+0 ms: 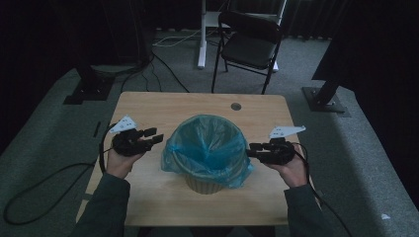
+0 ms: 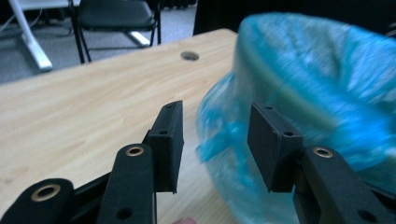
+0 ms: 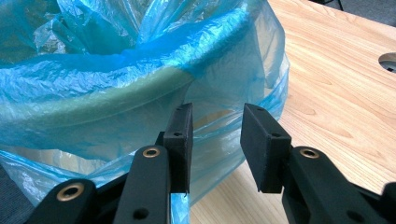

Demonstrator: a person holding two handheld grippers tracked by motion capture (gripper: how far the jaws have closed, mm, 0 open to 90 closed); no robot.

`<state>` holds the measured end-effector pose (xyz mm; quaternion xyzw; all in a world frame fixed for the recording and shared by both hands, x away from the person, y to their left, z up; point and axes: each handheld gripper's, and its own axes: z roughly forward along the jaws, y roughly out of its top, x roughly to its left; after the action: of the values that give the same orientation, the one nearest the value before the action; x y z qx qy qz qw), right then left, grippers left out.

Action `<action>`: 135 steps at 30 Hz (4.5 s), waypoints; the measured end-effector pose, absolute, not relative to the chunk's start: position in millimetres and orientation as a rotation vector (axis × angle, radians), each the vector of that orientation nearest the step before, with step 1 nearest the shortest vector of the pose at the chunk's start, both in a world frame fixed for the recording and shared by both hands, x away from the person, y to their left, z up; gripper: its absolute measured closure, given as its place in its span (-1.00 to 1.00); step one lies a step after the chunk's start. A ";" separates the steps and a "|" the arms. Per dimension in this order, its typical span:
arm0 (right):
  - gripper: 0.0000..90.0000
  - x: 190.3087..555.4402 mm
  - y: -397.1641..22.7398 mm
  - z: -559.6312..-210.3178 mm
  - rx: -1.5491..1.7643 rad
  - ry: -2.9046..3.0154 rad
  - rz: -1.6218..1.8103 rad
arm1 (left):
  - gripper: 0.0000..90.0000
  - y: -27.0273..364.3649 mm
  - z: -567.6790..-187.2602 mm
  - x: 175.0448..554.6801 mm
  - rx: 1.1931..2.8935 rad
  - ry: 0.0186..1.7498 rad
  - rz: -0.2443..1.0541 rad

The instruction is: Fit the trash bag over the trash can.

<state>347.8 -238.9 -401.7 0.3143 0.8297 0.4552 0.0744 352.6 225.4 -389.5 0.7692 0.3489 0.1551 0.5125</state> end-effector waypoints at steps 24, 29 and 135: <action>0.40 348.2 -233.4 -407.1 0.929 2.505 1.384 | 0.23 125.0 -326.4 370.8 2.010 0.535 0.361; 0.40 348.2 -233.6 -407.6 0.928 2.506 1.387 | 0.23 99.5 -326.1 376.8 2.067 0.489 0.350; 0.35 345.8 -240.5 -409.4 0.942 2.494 1.398 | 0.10 92.2 -334.5 368.4 2.163 0.543 0.712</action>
<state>345.8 -240.5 -409.4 0.3122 0.8268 0.4633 0.0658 368.4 92.2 -334.5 0.8509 0.2134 0.2803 0.3896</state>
